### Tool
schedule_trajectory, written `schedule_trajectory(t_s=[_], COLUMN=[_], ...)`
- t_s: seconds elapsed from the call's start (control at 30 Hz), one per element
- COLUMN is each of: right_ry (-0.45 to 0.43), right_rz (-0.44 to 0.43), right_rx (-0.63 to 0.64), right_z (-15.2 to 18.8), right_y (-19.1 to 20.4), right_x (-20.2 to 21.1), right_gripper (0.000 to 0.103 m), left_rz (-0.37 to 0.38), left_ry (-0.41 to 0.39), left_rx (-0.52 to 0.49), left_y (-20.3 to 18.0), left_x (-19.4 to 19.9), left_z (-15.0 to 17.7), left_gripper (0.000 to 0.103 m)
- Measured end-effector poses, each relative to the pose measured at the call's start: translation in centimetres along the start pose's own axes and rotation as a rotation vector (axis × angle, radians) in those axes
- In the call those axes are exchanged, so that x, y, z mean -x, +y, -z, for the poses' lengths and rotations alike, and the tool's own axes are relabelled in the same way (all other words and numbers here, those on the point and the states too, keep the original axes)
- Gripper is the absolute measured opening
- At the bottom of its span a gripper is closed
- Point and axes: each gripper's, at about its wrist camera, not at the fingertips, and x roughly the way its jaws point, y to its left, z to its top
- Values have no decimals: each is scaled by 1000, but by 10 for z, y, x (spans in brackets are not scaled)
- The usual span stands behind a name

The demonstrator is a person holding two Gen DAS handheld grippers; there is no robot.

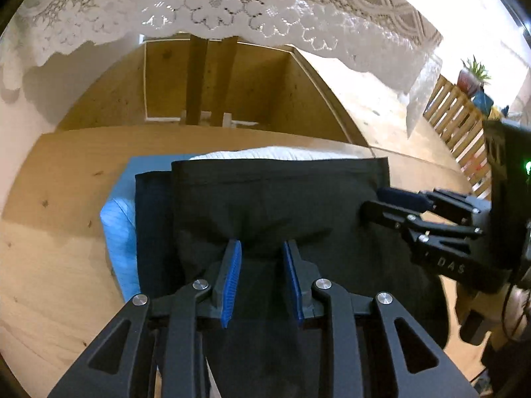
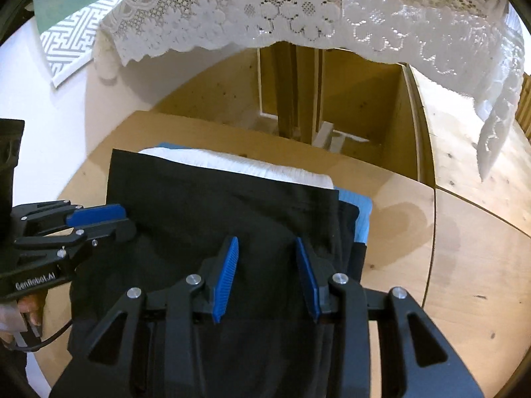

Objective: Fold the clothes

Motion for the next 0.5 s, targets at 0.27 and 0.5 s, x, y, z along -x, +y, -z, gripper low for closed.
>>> schedule_trajectory(t_s=[0.27, 0.5], right_ry=[-69, -99], right_rz=[40, 89], right_rx=[9, 74], right_z=[27, 91], right_y=[6, 25], right_x=[71, 136], right_gripper=[56, 57], left_rz=[19, 31], left_ry=[-111, -116], left_rx=[96, 47], left_y=[-12, -62], left_x=[70, 133], left_z=[21, 82], left_gripper=[71, 75])
